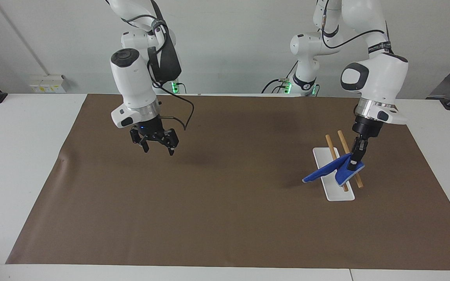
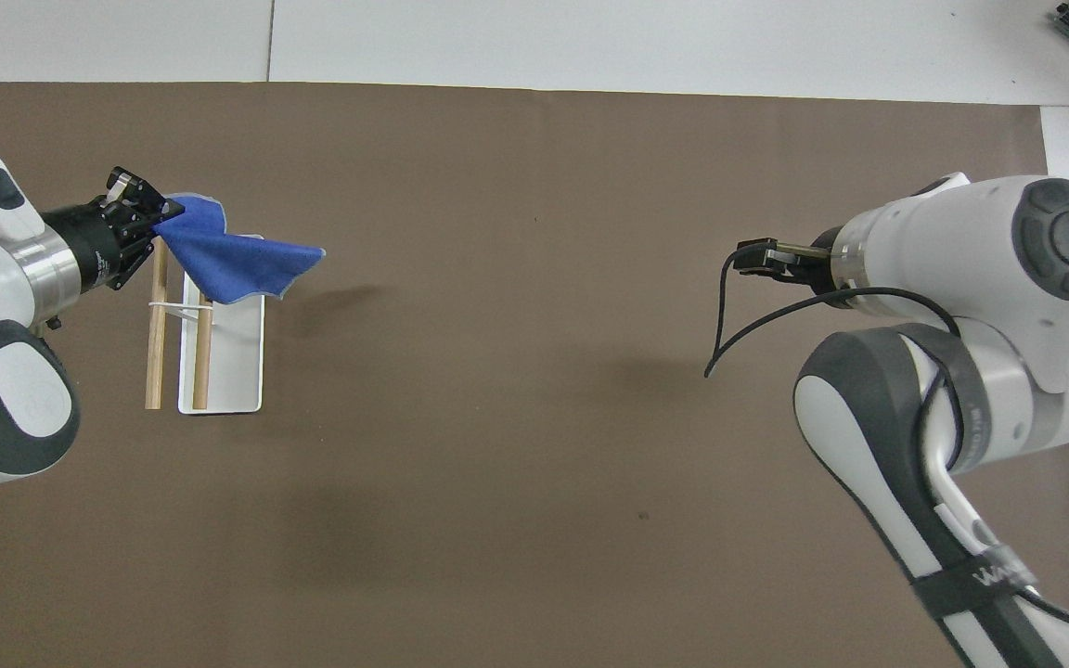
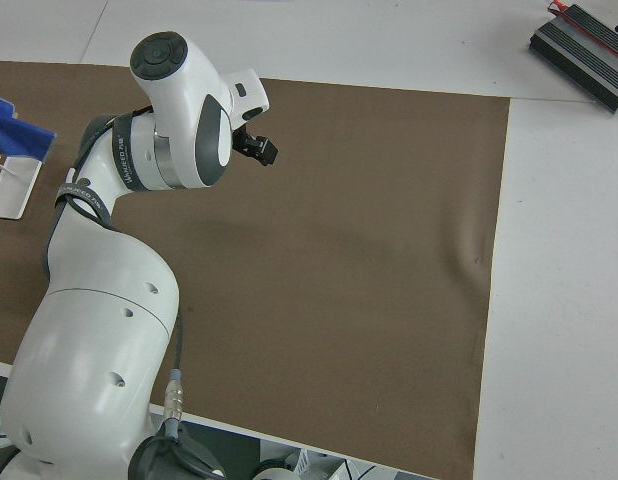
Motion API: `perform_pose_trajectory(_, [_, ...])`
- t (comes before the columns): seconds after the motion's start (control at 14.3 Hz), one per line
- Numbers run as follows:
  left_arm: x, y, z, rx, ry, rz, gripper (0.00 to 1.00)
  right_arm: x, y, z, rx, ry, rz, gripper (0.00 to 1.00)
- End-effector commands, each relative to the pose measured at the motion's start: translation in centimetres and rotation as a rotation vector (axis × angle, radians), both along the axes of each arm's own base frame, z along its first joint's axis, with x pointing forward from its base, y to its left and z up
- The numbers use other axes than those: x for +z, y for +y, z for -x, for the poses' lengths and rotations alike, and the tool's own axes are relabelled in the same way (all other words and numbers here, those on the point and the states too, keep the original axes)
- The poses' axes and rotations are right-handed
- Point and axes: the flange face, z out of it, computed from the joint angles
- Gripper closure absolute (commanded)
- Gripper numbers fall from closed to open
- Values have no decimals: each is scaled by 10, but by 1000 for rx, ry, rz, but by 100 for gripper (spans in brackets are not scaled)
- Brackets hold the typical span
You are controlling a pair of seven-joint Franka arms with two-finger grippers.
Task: Right arm passes towel to left arm to hang
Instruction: 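Lower the towel with the left gripper over the wooden rack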
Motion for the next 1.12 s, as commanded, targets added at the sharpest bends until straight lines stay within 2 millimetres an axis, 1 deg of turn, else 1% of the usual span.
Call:
perform_pose_trajectory(0.0, [2, 23, -3, 22, 4, -2, 100, 21, -26, 1, 43, 37, 34, 0])
perform_pose_trajectory(0.07, [3, 30, -4, 34, 1, -1, 100, 27, -37, 4, 40, 51, 42, 0])
perform_pose_trajectory(0.14, [9, 40, -6, 49, 0, 2, 100, 39, -52, 8, 35, 53, 62, 0])
perform_pose_trajectory(0.21, [19, 45, -9, 48, 16, 10, 100, 53, -61, 11, 42, 52, 76, 0])
perform_pose_trajectory(0.28, [34, 53, -13, 46, 33, 19, 100, 68, -68, 14, 52, 61, 80, 0])
perform_pose_trajectory(0.42, [58, 68, -15, 31, 64, -5, 100, 105, -100, 20, 36, 80, 74, 0])
perform_pose_trajectory(0.49, [61, 67, -16, 5, 76, -57, 100, 117, -114, 24, 44, 100, 70, 0])
perform_pose_trajectory(0.56, [59, 67, -14, -11, 81, -99, 100, 129, -122, 27, 54, 109, 70, 0])
perform_pose_trajectory(0.63, [52, 69, -12, -12, 94, -107, 100, 138, -128, 31, 58, 126, 71, 0])
perform_pose_trajectory(0.7, [41, 70, -9, -17, 110, -112, 100, 139, -129, 37, 64, 155, 69, 0])
perform_pose_trajectory(0.84, [22, 71, -9, -22, 130, -125, 100, 134, -124, 53, 67, 181, 66, 0])
perform_pose_trajectory(0.98, [7, 73, -12, -15, 129, -130, 100, 133, -118, 54, 69, 183, 65, 0])
perform_pose_trajectory(1.05, [5, 74, -13, -11, 129, -130, 100, 131, -117, 55, 71, 189, 63, 0])
